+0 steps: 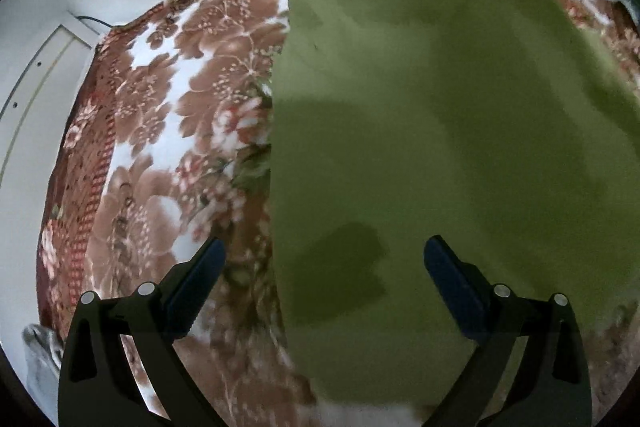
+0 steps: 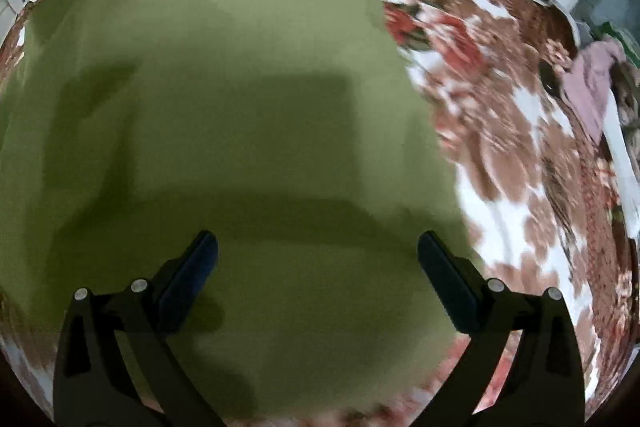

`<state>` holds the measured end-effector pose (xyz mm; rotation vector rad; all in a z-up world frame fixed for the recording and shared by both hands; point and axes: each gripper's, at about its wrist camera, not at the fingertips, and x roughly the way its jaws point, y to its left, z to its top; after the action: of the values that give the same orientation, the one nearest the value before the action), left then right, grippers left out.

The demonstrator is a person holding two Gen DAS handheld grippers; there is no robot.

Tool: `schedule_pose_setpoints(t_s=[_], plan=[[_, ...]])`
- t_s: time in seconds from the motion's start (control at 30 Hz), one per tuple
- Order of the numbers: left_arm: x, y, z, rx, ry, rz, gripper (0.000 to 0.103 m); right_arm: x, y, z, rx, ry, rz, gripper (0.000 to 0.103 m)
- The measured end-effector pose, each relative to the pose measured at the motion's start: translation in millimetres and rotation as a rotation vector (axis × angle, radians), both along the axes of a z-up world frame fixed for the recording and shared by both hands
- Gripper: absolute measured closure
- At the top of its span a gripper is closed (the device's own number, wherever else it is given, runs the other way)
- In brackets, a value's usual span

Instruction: Fold large clothes

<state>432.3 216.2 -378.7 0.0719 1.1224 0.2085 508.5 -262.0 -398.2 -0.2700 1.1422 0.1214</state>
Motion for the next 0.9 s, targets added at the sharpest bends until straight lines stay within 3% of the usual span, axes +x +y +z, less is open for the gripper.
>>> schedule_pose_setpoints(t_s=[0.1, 0.2, 0.33, 0.47, 0.9], plan=[[-30, -8, 13, -0.069, -0.025, 0.025, 0.005, -21, -26, 5, 0.020, 0.023, -0.046, 0.005], [-61, -8, 14, -0.206, -0.039, 0.091, 0.005, -41, -46, 7, 0.036, 0.042, -0.100, 0.005], [-107, -1, -11, -0.544, -0.076, 0.282, 0.005, -65, -53, 9, 0.060, 0.038, -0.146, 0.005], [-134, 0, -47, -0.734, -0.119, 0.428, 0.006, -80, -32, 11, 0.091, 0.036, -0.127, 0.005], [-130, 4, -93, -0.984, -0.364, 0.592, 0.005, -58, 73, 21, 0.145, -0.013, 0.014, 0.005]])
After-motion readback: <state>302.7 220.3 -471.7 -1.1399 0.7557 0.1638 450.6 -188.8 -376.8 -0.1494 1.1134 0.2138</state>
